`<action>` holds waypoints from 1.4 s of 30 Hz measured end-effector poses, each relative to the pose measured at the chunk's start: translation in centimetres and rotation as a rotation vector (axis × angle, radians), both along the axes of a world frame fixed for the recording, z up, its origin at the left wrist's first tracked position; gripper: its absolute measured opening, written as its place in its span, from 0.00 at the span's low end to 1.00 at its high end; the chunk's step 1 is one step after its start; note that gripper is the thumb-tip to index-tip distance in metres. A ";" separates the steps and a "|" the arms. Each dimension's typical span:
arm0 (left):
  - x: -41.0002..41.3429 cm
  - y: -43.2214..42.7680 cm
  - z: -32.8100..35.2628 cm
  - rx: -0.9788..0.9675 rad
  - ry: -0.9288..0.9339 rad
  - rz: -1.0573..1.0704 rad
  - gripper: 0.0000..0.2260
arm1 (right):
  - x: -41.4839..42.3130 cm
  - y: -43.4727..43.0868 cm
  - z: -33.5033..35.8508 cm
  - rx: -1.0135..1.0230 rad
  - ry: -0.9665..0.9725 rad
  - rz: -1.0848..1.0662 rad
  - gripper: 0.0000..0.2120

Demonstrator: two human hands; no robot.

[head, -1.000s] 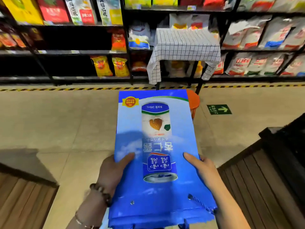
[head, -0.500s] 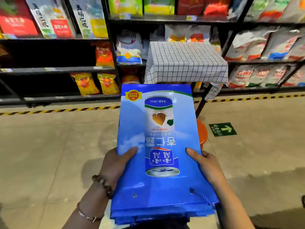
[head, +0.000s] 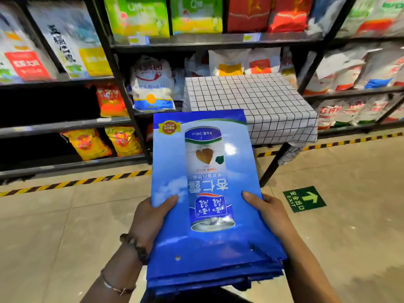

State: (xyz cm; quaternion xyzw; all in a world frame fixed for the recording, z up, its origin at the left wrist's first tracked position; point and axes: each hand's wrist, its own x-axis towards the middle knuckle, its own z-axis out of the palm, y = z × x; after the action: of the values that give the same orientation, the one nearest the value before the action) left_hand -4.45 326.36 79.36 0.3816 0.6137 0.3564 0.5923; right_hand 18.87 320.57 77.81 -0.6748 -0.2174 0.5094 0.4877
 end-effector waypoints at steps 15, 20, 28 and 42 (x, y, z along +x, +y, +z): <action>9.0 31.2 -2.0 -0.035 -0.207 -0.186 0.03 | 8.6 27.1 0.0 -0.082 -0.215 -0.053 0.10; 12.7 38.8 -2.0 -0.044 -0.234 -0.219 0.05 | 12.0 34.2 0.8 -0.188 -0.290 -0.019 0.15; 18.5 46.7 -2.7 -0.065 -0.249 -0.215 0.03 | 17.9 42.2 1.6 -0.148 -0.236 -0.002 0.09; 29.4 54.3 -8.8 -0.099 0.173 -0.132 0.12 | 30.3 54.1 -7.6 -0.238 -0.010 0.164 0.10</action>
State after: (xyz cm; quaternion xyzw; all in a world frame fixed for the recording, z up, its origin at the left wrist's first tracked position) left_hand 24.92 380.63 70.60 0.4208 0.6528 0.2518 0.5774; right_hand 49.20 374.63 70.22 -0.7103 -0.2123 0.5663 0.3602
